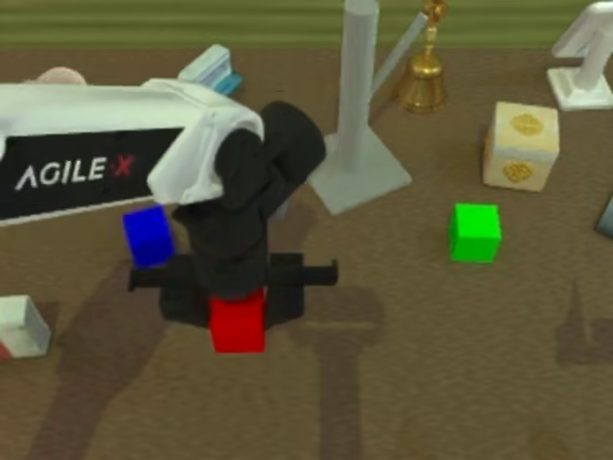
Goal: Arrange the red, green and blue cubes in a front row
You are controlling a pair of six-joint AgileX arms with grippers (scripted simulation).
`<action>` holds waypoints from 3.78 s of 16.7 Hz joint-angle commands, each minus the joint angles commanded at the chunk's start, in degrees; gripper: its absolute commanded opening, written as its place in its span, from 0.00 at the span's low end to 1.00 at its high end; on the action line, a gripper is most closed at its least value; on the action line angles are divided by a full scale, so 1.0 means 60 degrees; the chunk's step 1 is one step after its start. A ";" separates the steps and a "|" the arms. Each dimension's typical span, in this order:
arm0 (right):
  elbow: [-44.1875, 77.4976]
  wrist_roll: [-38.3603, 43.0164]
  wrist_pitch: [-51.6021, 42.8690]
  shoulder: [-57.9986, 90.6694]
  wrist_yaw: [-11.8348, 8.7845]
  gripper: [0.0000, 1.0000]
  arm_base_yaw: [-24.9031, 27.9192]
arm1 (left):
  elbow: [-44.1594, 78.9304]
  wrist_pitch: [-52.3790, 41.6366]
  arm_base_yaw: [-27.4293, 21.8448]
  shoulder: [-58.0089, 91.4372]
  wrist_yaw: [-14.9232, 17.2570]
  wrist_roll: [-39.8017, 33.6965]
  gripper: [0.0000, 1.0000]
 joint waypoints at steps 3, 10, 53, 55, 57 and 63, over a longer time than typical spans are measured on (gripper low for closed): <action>0.0000 0.0000 0.0000 0.0000 0.0000 1.00 0.0000 | -0.0643 0.1118 -0.0005 0.0417 0.0008 -0.0008 0.00; 0.0000 0.0000 0.0000 0.0000 0.0000 1.00 0.0000 | -0.0887 0.1469 -0.0011 0.0578 0.0011 -0.0010 0.08; 0.3451 0.0767 -0.2181 0.3589 -0.0018 1.00 0.0643 | -0.1928 0.0714 0.1506 -0.3476 -0.0098 0.0213 1.00; 0.5041 0.1098 -0.3170 0.5484 0.0001 1.00 0.0903 | -0.3048 0.1464 0.2141 -0.5016 -0.0117 0.0468 1.00; 0.6757 0.1452 -0.4264 0.7697 0.0019 1.00 0.1189 | -0.4332 0.2298 0.2822 -0.6769 -0.0132 0.0876 1.00; 1.1836 0.2519 -0.7666 1.4444 0.0044 1.00 0.2101 | -0.8427 0.4981 0.4780 -1.2265 -0.0138 0.2820 1.00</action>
